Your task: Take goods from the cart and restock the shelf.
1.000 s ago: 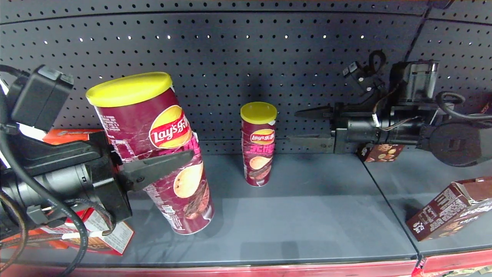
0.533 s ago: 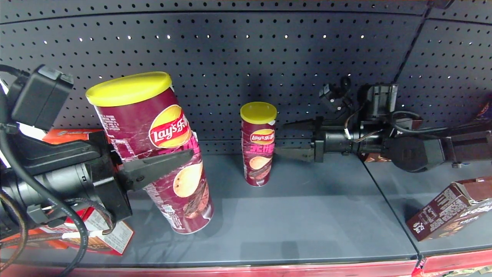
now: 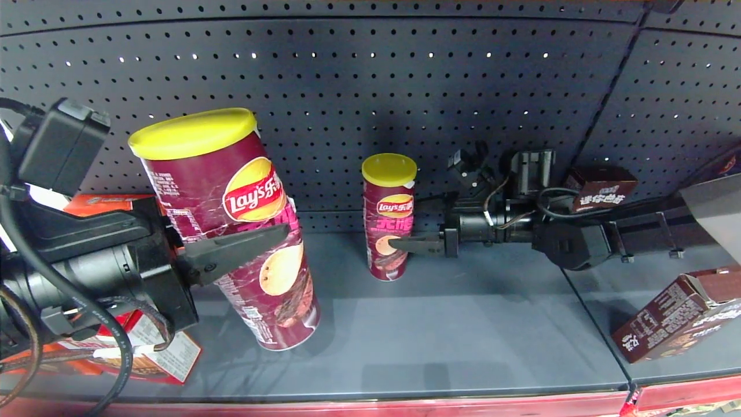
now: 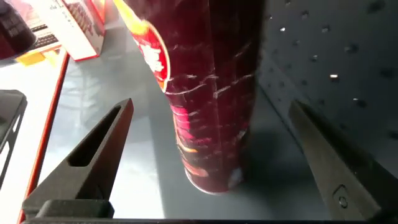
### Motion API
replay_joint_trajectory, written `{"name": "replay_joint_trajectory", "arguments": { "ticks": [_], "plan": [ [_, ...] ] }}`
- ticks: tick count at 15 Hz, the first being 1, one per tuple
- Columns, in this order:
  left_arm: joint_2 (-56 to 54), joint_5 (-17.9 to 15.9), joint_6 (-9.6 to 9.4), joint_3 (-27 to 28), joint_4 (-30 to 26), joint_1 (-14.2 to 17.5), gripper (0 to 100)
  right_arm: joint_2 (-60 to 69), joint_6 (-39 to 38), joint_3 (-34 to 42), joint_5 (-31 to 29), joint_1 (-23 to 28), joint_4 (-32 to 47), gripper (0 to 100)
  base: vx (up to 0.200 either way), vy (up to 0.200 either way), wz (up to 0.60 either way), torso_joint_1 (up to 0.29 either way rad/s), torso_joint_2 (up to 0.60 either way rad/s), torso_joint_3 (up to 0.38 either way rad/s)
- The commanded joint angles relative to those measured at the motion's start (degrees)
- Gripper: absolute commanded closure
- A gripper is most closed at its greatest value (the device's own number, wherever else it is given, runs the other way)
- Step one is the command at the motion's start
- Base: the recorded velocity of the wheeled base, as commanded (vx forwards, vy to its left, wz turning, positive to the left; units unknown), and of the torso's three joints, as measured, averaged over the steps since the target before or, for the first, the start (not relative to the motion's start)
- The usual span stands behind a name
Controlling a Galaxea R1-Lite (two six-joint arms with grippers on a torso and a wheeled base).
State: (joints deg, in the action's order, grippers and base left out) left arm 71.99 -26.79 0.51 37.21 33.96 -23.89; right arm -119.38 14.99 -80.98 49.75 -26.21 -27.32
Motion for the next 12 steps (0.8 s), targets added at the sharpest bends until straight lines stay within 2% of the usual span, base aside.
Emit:
{"name": "replay_joint_trajectory", "arguments": {
  "ticks": [1, 12],
  "plan": [
    [0.08, -0.01, 0.02, 0.06, 0.05, 0.08, 100, -1.56, 0.03, -0.93, 0.00, -0.33, -0.01, 0, 0.000, 0.000, 0.00, 0.000, 0.00, 0.000],
    [0.00, 0.08, 0.02, -0.20, -0.04, 1.39, 100, -7.80, -0.05, -5.68, 0.88, -1.65, -2.12, 0, 0.000, 0.000, 0.00, 0.000, 0.00, 0.000]
  ]
}}
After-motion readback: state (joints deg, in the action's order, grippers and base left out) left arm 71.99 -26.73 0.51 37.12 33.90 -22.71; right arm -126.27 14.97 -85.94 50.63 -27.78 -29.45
